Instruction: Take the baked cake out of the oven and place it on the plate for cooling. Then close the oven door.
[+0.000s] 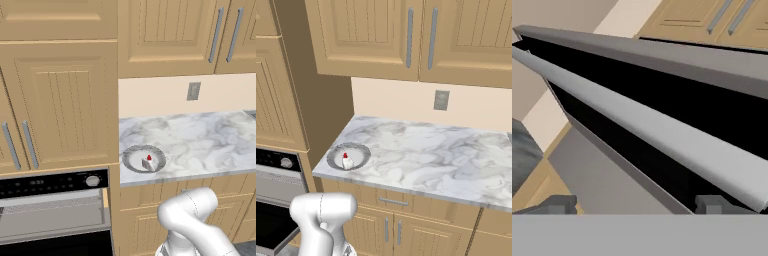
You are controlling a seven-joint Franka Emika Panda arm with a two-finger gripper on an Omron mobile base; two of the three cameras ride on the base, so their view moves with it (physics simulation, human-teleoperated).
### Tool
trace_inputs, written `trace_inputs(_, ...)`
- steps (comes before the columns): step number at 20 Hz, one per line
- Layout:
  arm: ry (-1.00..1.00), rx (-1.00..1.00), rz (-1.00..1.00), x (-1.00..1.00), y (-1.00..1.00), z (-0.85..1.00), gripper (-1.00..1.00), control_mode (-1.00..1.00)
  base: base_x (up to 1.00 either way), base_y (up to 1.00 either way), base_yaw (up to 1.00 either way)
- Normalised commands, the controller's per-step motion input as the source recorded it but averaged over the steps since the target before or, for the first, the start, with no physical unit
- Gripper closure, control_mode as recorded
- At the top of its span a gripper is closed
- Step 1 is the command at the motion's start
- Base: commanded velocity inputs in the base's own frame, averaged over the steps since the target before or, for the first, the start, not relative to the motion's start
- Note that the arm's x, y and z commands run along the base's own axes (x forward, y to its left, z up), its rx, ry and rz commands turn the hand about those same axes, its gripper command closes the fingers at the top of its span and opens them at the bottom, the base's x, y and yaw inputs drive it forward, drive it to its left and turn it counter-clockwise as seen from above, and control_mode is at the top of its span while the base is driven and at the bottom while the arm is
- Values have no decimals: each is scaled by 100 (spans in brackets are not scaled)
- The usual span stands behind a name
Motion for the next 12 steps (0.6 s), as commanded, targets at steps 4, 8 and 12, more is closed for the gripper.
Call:
trace_inputs(4,10,6,0,100,0,0,-100,-100,0,0,0)
trace_inputs(8,1,11,0,100,0,0,-100,-100,0,0,0)
trace_inputs(12,-4,15,0,100,0,0,-100,-100,0,0,0)
